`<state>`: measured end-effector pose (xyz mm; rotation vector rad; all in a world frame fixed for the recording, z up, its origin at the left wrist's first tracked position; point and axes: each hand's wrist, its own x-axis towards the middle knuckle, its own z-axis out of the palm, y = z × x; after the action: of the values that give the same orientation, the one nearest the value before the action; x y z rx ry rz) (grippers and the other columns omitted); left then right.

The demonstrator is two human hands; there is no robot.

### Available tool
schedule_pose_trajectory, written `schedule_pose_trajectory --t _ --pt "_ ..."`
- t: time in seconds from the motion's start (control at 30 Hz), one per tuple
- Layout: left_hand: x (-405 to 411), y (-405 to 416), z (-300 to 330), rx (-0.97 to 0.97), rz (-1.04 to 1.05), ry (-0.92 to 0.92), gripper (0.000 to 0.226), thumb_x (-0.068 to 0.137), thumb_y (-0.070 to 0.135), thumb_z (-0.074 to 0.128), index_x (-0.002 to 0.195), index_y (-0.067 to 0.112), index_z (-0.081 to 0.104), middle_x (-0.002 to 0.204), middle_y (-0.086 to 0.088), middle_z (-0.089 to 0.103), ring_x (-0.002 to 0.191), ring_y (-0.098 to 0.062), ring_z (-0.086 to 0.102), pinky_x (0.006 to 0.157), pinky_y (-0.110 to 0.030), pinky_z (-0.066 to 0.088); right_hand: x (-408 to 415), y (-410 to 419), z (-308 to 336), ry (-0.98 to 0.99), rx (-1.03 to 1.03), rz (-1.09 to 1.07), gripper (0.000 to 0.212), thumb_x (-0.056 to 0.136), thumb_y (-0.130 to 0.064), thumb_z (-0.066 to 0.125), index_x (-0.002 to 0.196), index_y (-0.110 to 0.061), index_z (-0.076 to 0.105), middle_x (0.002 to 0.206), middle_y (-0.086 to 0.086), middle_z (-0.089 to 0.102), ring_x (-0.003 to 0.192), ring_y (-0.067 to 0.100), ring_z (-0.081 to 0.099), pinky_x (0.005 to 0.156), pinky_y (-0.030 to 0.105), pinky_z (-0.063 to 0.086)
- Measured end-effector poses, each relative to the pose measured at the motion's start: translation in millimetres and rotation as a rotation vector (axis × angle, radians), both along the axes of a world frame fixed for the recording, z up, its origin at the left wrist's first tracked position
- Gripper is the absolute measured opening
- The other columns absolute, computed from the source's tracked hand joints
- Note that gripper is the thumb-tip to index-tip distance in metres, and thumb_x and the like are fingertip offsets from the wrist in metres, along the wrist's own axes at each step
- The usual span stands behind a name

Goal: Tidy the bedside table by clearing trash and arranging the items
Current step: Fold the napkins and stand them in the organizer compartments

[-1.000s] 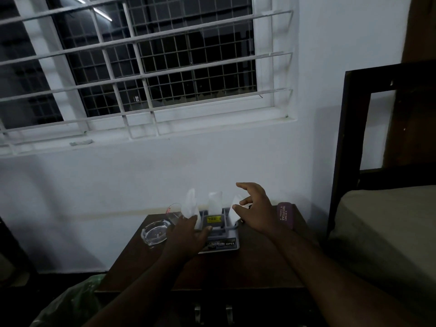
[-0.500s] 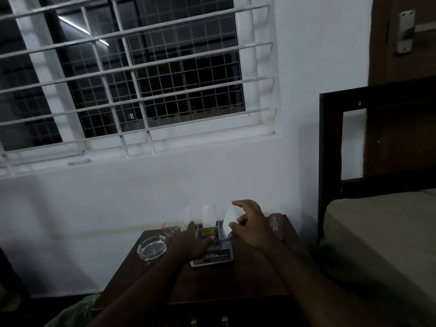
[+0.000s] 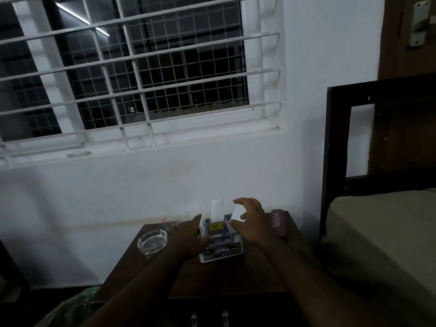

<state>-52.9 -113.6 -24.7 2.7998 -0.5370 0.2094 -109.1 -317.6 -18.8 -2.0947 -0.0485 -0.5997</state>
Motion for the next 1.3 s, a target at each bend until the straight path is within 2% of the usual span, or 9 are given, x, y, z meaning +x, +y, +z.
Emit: schedule_pose_trajectory --t 0.13,0.27,0.33,0.43,0.53,0.8,0.93,1.1,1.3 --pt "7.3 3.0 -3.3 0.081 -0.036 0.038 0.086 0.08 0.063 0.045 0.152 0.029 0.012 0.126 -0.005 0.063 0.129 -0.027 0.046 0.109 -0.052 0.025 -3.1 -10.6 -11.0 0.098 -0.057 -0.11 0.034 0.069 -0.009 0.072 0.096 -0.024 0.057 0.113 0.003 0.05 0.099 0.02 0.056 0.084 0.033 0.05" --pt "0.2 2.2 -6.8 0.108 -0.08 -0.095 0.073 0.089 0.05 0.052 0.15 0.032 0.019 0.112 0.002 0.067 0.122 -0.022 0.049 0.107 -0.048 0.025 -10.9 -16.8 -15.5 0.293 -0.351 -0.049 0.015 0.071 -0.023 0.069 0.084 -0.029 0.063 0.108 0.0 0.062 0.099 0.018 0.061 0.082 0.028 0.05" --pt "-6.0 4.1 -11.8 0.106 -0.076 -0.232 0.061 0.087 0.042 0.054 0.142 0.034 0.029 0.106 0.004 0.066 0.112 -0.022 0.055 0.096 -0.044 0.035 -14.3 -10.6 -17.1 0.393 -0.519 -0.003 0.037 0.062 -0.04 0.077 0.092 -0.025 0.061 0.109 0.001 0.063 0.096 0.02 0.063 0.076 0.028 0.05" --pt "-18.2 4.4 -26.4 -0.06 -0.101 -0.434 0.036 0.078 0.029 0.049 0.113 0.025 0.045 0.101 -0.001 0.065 0.091 -0.023 0.062 0.071 -0.037 0.05 -19.1 6.8 -21.3 0.54 -0.618 0.023 0.092 0.056 -0.051 0.081 0.131 -0.016 0.04 0.14 0.007 0.042 0.125 0.026 0.049 0.098 0.04 0.046" --pt "-29.5 1.9 -44.2 -0.15 -0.118 -0.435 0.035 0.077 0.029 0.041 0.107 0.015 0.052 0.104 -0.006 0.065 0.094 -0.021 0.059 0.074 -0.031 0.05 -22.7 22.6 -23.0 0.501 -0.786 -0.109 0.121 0.06 -0.057 0.079 0.149 -0.01 0.013 0.158 0.015 0.013 0.139 0.035 0.033 0.108 0.051 0.035" --pt "-8.9 -7.0 -67.8 0.02 -0.088 -0.257 0.062 0.074 0.029 0.041 0.129 0.001 0.042 0.128 -0.026 0.06 0.115 -0.041 0.06 0.085 -0.049 0.054 -7.8 54.7 -47.9 0.505 -0.784 -0.178 0.108 0.08 -0.039 0.068 0.153 -0.018 -0.01 0.161 0.008 -0.018 0.141 0.037 0.028 0.102 0.045 0.039" --pt "18.8 -15.2 -68.5 0.084 -0.048 -0.213 0.067 0.071 0.028 0.039 0.126 -0.005 0.055 0.13 -0.025 0.058 0.119 -0.04 0.058 0.091 -0.05 0.05 12.4 48.2 -52.3 0.489 -0.809 -0.199 0.105 0.082 -0.038 0.065 0.153 -0.018 -0.009 0.162 0.008 -0.016 0.139 0.038 0.03 0.097 0.044 0.043" --pt "46.9 -26.6 -65.3 0.076 -0.046 -0.151 0.083 0.075 0.036 0.013 0.151 0.004 0.01 0.16 -0.017 0.009 0.149 -0.031 0.004 0.119 -0.041 0.004 42.9 38.9 -51.7 0.454 -0.822 -0.201 0.103 0.084 -0.04 0.062 0.153 -0.015 -0.011 0.162 0.01 -0.015 0.14 0.036 0.031 0.095 0.04 0.045" --pt "76.6 -32.1 -61.6 0.085 -0.012 -0.151 0.08 0.079 0.037 0.015 0.151 0.003 0.009 0.16 -0.018 0.005 0.149 -0.029 0.001 0.116 -0.035 -0.005 76.5 36.2 -55.2 0.448 -0.816 -0.213 0.101 0.086 -0.039 0.061 0.153 -0.015 -0.012 0.162 0.01 -0.017 0.141 0.037 0.03 0.095 0.04 0.045"
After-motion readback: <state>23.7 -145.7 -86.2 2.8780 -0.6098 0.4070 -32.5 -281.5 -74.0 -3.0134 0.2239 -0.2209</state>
